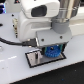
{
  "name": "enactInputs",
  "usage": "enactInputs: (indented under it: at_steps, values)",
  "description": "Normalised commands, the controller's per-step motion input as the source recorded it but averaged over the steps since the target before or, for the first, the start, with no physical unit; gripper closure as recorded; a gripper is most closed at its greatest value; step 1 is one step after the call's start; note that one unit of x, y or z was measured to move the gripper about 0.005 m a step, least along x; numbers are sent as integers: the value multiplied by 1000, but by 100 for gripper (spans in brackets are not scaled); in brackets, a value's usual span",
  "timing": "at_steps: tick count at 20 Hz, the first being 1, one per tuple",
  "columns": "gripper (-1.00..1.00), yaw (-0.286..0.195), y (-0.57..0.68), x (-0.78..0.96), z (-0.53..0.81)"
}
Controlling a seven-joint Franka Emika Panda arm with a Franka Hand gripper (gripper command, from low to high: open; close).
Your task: Insert the blue gear onto the right peg, followed by the red gear
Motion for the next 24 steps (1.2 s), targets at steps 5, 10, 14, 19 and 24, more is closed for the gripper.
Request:
enactInputs:
  at_steps: [5, 10, 14, 19, 24]
  values:
    - [100, 0, 29, 161, -119]
    - [100, 0, 58, 82, -57]
    - [-100, 0, 70, 29, 25]
    - [-100, 0, 121, 12, 181]
    - [-100, 0, 135, -58, 433]
